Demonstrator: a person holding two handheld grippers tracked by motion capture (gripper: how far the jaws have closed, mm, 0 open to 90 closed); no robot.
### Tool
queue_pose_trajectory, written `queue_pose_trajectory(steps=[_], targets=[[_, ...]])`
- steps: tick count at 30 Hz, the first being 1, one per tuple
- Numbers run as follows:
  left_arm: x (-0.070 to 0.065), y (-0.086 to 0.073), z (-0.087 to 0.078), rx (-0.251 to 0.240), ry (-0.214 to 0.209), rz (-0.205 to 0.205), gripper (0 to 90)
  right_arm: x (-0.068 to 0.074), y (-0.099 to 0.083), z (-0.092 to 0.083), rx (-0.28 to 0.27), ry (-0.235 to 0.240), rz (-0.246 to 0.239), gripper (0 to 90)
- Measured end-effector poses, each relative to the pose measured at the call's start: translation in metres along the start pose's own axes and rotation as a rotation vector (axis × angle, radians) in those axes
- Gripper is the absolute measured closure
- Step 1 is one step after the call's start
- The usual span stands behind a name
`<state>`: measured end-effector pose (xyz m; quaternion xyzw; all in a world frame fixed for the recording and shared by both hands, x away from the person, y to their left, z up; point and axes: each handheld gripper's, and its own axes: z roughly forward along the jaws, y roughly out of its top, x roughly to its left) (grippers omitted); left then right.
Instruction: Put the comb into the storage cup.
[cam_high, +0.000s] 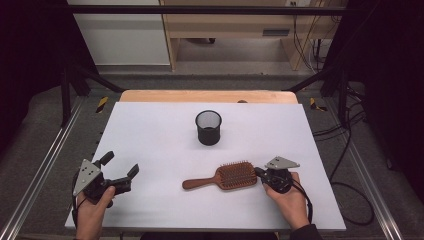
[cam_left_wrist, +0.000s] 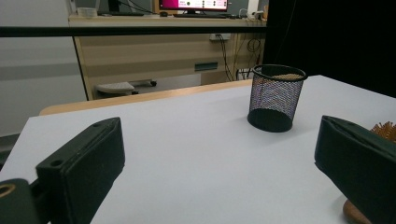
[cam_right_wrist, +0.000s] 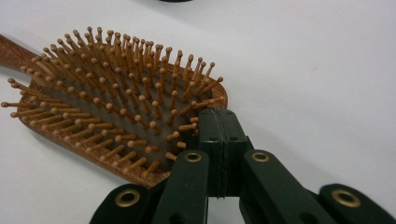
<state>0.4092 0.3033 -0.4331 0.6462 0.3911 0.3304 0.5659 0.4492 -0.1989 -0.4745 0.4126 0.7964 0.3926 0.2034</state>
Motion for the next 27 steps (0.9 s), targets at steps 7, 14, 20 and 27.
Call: queue_pose_trajectory(steps=[7, 14, 20, 27], targets=[[-0.001, -0.001, 0.001, 0.007, 0.0, 0.002, 1.9, 0.018, 0.01, 0.012, 0.0, 0.041, -0.003, 90.0], [-0.003, -0.001, 0.003, 0.029, -0.009, 0.008, 1.9, 0.032, 0.018, 0.023, 0.004, 0.066, -0.015, 90.0], [-0.006, -0.002, 0.005, 0.053, -0.022, 0.014, 2.1, 0.04, 0.025, 0.03, 0.0, 0.077, -0.025, 90.0], [-0.009, -0.003, 0.007, 0.07, -0.033, 0.022, 2.2, 0.043, 0.028, 0.035, 0.002, 0.078, -0.031, 90.0]])
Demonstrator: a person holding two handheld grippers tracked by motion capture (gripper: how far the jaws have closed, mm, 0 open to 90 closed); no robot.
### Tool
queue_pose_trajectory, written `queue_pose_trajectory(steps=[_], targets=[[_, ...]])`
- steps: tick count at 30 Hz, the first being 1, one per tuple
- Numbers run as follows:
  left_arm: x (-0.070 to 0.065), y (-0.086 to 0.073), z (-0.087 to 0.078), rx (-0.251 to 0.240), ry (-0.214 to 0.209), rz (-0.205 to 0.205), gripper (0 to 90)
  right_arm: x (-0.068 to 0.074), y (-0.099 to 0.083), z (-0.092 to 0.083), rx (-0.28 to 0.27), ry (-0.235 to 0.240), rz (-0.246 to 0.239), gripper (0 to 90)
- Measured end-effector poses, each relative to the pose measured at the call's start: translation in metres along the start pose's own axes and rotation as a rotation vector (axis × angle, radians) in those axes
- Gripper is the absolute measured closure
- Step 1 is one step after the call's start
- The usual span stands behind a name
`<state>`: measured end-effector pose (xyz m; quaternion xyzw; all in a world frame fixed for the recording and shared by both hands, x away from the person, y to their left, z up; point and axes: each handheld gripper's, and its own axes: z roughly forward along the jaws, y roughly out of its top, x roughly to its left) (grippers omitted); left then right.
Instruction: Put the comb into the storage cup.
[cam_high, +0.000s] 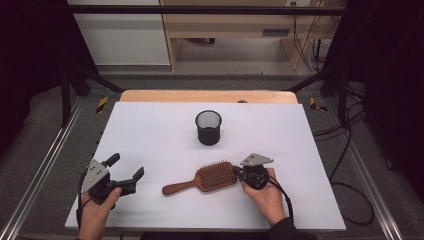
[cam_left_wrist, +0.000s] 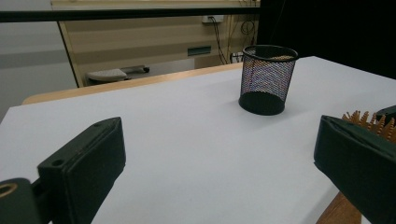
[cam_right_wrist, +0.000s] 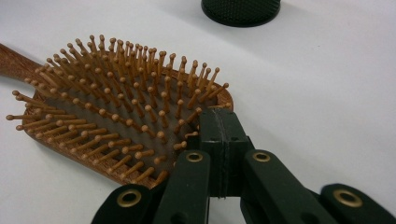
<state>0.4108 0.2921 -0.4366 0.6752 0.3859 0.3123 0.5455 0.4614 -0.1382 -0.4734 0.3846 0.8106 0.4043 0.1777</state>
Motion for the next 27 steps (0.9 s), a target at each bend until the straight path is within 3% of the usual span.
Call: queue_pose_trajectory(steps=[21, 27], targets=[[-0.005, -0.001, 0.004, 0.029, -0.031, 0.003, 2.5, 0.036, 0.032, 0.039, 0.02, 0.067, -0.085, 90.0], [-0.008, -0.001, 0.005, 0.036, -0.04, 0.009, 2.5, 0.04, 0.035, 0.042, 0.023, 0.072, -0.104, 90.0]])
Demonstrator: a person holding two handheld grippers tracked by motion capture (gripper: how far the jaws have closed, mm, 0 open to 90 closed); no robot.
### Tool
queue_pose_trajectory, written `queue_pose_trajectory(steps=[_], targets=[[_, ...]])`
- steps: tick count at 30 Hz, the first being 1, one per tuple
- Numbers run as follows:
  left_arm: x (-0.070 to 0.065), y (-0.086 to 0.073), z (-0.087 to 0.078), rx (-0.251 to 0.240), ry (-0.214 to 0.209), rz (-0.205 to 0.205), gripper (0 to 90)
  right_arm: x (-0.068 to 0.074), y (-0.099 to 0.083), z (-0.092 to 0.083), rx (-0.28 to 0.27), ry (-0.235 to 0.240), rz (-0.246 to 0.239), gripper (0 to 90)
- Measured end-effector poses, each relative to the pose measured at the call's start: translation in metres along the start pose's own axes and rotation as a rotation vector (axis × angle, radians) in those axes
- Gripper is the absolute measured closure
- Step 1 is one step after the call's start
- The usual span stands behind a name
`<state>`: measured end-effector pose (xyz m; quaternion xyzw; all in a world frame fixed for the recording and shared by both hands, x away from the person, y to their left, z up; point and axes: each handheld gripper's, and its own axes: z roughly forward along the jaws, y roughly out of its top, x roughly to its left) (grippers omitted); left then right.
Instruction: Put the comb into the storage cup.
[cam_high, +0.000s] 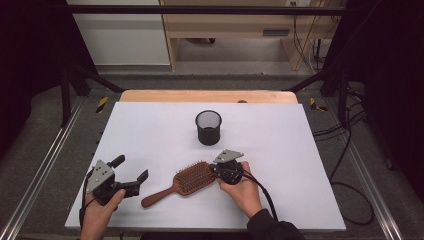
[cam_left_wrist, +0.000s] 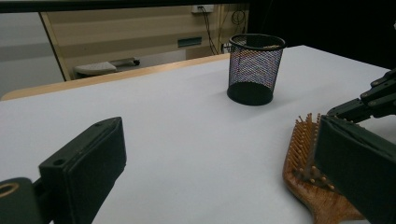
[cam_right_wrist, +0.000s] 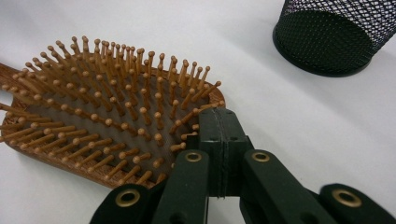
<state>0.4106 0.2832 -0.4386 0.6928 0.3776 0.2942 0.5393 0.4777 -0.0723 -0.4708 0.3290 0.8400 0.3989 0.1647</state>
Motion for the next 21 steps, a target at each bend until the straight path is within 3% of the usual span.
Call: queue_pose_trajectory(steps=[3, 8, 12, 17, 21], targets=[[-0.001, 0.0, 0.0, 0.007, -0.006, 0.003, 2.5, -0.004, -0.001, -0.003, -0.005, -0.012, 0.004, 87.5], [-0.003, 0.002, 0.001, 0.029, -0.009, 0.002, 2.4, -0.008, -0.001, -0.018, -0.059, -0.009, 0.026, 78.4], [-0.007, 0.01, 0.004, 0.099, -0.03, -0.005, 2.5, -0.011, -0.002, -0.04, -0.122, -0.008, 0.022, 60.1], [-0.018, 0.021, 0.014, 0.206, -0.065, 0.057, 3.0, -0.021, -0.011, -0.075, -0.198, -0.078, 0.017, 33.7], [-0.024, 0.031, 0.021, 0.255, -0.094, 0.088, 3.6, -0.032, -0.024, -0.102, -0.248, -0.127, 0.032, 18.0]])
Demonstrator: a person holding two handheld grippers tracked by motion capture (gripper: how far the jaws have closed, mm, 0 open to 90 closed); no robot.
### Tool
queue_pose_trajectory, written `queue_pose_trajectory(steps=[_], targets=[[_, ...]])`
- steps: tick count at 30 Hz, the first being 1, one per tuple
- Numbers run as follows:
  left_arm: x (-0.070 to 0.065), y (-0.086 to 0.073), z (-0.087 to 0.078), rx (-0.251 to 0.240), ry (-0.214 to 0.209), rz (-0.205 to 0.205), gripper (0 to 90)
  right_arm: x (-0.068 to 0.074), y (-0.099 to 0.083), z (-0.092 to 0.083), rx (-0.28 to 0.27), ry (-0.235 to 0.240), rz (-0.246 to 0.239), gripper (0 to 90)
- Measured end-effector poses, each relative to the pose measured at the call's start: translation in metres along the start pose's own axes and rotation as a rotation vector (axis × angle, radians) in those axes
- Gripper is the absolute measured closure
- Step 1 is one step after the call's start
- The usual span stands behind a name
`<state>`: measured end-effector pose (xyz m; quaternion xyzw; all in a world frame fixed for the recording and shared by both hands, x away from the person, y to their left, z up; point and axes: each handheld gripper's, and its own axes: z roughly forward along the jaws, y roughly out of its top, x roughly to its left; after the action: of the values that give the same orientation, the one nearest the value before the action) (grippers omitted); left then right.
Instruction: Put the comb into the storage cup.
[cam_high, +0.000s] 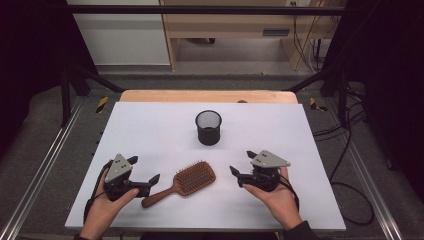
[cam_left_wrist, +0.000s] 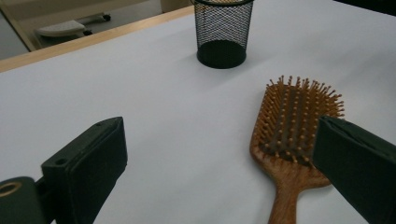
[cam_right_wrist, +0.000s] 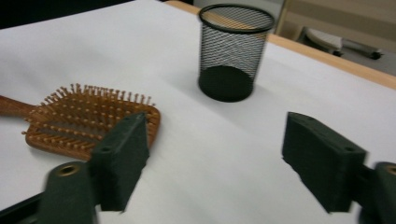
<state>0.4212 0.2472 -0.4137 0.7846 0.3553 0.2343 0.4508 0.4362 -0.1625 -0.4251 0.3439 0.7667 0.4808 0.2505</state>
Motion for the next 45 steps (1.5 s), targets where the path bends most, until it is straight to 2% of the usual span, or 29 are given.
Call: queue_pose_trajectory(steps=[2, 5, 10, 12, 13, 15, 17, 24, 28, 32, 35, 40, 43, 45], targets=[[-0.002, 0.005, 0.002, 0.019, -0.008, 0.021, 3.8, -0.007, -0.004, -0.012, -0.024, -0.023, 0.002, 13.0], [-0.006, 0.014, 0.005, 0.058, -0.031, 0.05, 4.0, -0.015, -0.013, -0.027, -0.033, -0.033, 0.006, 6.8], [-0.012, 0.025, 0.014, 0.128, -0.071, 0.08, 4.1, -0.026, -0.034, -0.046, -0.097, -0.064, -0.002, 4.8], [-0.016, 0.029, 0.017, 0.136, -0.111, 0.051, 4.4, -0.031, -0.041, -0.049, -0.103, -0.071, -0.007, 5.0], [-0.017, 0.03, 0.019, 0.145, -0.117, 0.052, 4.3, -0.034, -0.042, -0.052, -0.109, -0.074, 0.003, 4.8], [-0.019, 0.032, 0.023, 0.182, -0.108, 0.08, 4.5, -0.036, -0.042, -0.055, -0.126, -0.088, 0.016, 5.0], [-0.021, 0.033, 0.027, 0.205, -0.132, 0.068, 4.6, -0.038, -0.043, -0.057, -0.132, -0.101, 0.021, 5.1], [-0.026, 0.029, 0.043, 0.324, -0.153, 0.148, 8.5, -0.043, -0.046, -0.062, -0.147, -0.123, 0.043, 5.1], [-0.027, 0.027, 0.051, 0.388, -0.169, 0.178, 11.4, -0.046, -0.049, -0.062, -0.146, -0.129, 0.061, 5.1], [-0.03, 0.024, 0.057, 0.465, -0.19, 0.222, 12.0, -0.046, -0.049, -0.061, -0.141, -0.129, 0.062, 5.3], [-0.031, 0.021, 0.063, 0.511, -0.198, 0.239, 13.0, -0.046, -0.049, -0.06, -0.137, -0.129, 0.061, 5.3], [-0.034, 0.016, 0.069, 0.566, -0.203, 0.271, 18.4, -0.047, -0.05, -0.06, -0.135, -0.134, 0.068, 5.5], [-0.035, 0.014, 0.071, 0.584, -0.219, 0.267, 25.4, -0.047, -0.05, -0.06, -0.133, -0.132, 0.071, 5.5], [-0.035, 0.013, 0.073, 0.6, -0.219, 0.28, 30.2, -0.047, -0.05, -0.06, -0.132, -0.131, 0.069, 5.6]])
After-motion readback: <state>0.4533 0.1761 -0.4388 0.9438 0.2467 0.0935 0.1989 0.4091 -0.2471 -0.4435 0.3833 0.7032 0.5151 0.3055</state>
